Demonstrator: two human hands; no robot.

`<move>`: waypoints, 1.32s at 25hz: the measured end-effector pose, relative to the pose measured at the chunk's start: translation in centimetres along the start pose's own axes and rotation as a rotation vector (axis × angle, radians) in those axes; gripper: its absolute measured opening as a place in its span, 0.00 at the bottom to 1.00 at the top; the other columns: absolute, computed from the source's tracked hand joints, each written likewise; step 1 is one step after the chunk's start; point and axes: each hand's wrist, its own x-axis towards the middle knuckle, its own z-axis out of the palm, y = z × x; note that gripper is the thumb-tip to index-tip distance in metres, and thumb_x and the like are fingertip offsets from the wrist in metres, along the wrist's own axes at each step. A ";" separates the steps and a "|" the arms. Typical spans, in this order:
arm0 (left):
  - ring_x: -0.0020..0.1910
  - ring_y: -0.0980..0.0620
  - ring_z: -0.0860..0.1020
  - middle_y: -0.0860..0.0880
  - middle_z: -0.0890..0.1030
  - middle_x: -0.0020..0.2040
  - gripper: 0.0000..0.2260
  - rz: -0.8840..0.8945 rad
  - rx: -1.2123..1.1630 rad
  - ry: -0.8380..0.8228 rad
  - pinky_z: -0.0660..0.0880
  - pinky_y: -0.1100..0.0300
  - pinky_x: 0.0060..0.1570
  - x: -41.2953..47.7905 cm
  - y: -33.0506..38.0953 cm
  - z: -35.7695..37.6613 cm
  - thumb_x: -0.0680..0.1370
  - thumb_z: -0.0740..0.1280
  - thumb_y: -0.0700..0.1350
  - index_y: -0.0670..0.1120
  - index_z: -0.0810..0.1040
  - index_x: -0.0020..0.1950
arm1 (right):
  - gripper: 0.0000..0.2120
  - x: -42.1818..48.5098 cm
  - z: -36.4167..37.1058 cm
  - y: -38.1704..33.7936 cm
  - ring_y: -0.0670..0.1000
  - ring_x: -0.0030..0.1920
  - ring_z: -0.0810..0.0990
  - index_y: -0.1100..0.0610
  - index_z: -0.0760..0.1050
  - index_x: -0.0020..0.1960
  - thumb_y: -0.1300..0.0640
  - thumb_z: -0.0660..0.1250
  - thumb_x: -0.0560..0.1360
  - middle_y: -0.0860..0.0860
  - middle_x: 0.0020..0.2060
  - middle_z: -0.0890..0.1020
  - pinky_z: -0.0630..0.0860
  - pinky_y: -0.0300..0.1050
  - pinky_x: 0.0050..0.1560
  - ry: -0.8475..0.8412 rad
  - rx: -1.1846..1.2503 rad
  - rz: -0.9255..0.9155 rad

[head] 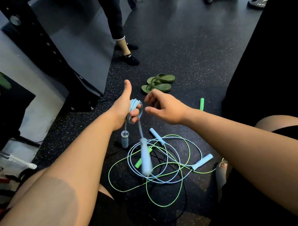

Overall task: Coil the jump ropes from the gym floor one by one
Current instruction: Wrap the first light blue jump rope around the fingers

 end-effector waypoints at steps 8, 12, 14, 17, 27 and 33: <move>0.16 0.54 0.54 0.54 0.58 0.17 0.40 0.082 -0.385 -0.270 0.68 0.56 0.34 -1.4 1.6 -0.6 0.70 0.36 0.79 0.47 0.68 0.30 | 0.22 0.6 0.6 -0.1 0.44 0.55 0.78 0.60 0.75 0.64 0.45 0.63 0.78 0.49 0.55 0.81 0.73 0.45 0.62 -0.014 0.365 0.032; 0.15 0.56 0.53 0.54 0.57 0.16 0.39 0.052 -0.375 -0.291 0.67 0.59 0.28 -2.4 1.9 -1.2 0.71 0.37 0.79 0.47 0.68 0.28 | 0.35 0.7 -0.5 -0.6 0.50 0.72 0.67 0.50 0.64 0.76 0.35 0.65 0.74 0.50 0.71 0.71 0.62 0.50 0.73 0.142 -0.033 -0.173; 0.14 0.56 0.53 0.54 0.57 0.16 0.40 0.031 -0.342 -0.320 0.66 0.59 0.27 -2.9 1.9 -1.1 0.71 0.37 0.78 0.46 0.67 0.29 | 0.33 0.9 -0.9 -1.0 0.50 0.73 0.67 0.50 0.66 0.75 0.38 0.66 0.75 0.51 0.73 0.70 0.62 0.50 0.74 0.047 -0.048 -0.260; 0.15 0.56 0.53 0.54 0.57 0.17 0.41 0.009 -0.282 -0.343 0.65 0.58 0.28 -3.9 1.7 -1.7 0.69 0.36 0.80 0.44 0.68 0.31 | 0.26 1.0 0.6 -2.4 0.49 0.60 0.80 0.60 0.71 0.69 0.49 0.69 0.76 0.54 0.60 0.81 0.74 0.49 0.65 -0.208 0.391 -0.169; 0.18 0.52 0.58 0.50 0.62 0.20 0.40 0.099 -0.192 0.347 0.62 0.57 0.29 -8.9 -0.4 -3.8 0.75 0.49 0.76 0.39 0.78 0.40 | 0.09 1.6 4.5 -6.4 0.48 0.33 0.76 0.63 0.75 0.52 0.58 0.71 0.77 0.52 0.36 0.82 0.73 0.40 0.34 -0.204 0.620 -0.112; 0.28 0.52 0.68 0.49 0.69 0.28 0.23 0.304 -0.153 0.353 0.67 0.58 0.34 -13.1 -2.3 -7.6 0.85 0.53 0.58 0.40 0.76 0.55 | 0.06 2.8 7.1 -10.2 0.46 0.29 0.73 0.62 0.77 0.54 0.60 0.68 0.79 0.50 0.34 0.82 0.70 0.39 0.31 -0.210 0.775 -0.105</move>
